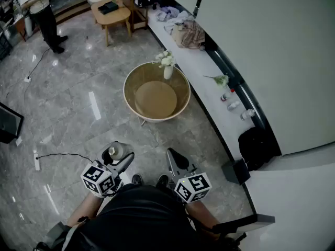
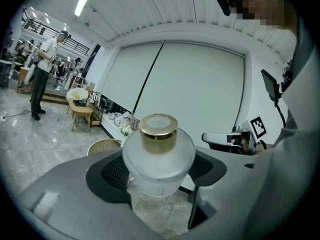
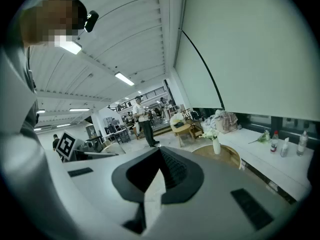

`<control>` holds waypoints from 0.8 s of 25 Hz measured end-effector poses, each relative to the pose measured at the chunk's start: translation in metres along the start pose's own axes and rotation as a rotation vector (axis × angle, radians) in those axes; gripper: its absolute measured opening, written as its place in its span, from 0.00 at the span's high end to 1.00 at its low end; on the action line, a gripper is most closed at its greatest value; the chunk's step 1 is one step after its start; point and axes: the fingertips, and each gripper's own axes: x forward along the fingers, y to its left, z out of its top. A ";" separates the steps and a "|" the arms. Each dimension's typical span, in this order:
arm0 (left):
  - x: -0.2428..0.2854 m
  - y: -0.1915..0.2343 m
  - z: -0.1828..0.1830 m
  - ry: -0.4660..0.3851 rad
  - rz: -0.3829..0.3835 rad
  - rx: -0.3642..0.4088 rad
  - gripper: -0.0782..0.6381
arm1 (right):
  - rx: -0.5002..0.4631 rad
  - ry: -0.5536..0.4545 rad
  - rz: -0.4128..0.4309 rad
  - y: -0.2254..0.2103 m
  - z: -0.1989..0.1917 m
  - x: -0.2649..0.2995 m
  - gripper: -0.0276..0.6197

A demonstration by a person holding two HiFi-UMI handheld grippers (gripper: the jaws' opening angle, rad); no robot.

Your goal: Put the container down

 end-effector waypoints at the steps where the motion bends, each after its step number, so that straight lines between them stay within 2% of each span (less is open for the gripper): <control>1: 0.003 -0.005 -0.001 0.000 -0.002 0.003 0.42 | -0.008 -0.004 0.000 -0.002 0.000 -0.004 0.95; 9: 0.007 -0.052 -0.015 0.014 -0.011 0.024 0.42 | -0.034 -0.047 -0.027 -0.024 0.001 -0.046 0.95; 14: 0.000 -0.063 -0.014 0.002 0.006 0.031 0.42 | -0.027 -0.073 -0.020 -0.026 0.005 -0.060 0.95; 18: 0.004 -0.068 -0.015 -0.003 0.022 0.027 0.42 | 0.019 -0.098 -0.006 -0.034 0.009 -0.070 0.95; 20: 0.008 -0.074 -0.017 -0.006 0.030 0.030 0.42 | 0.001 -0.097 -0.004 -0.039 0.009 -0.076 0.95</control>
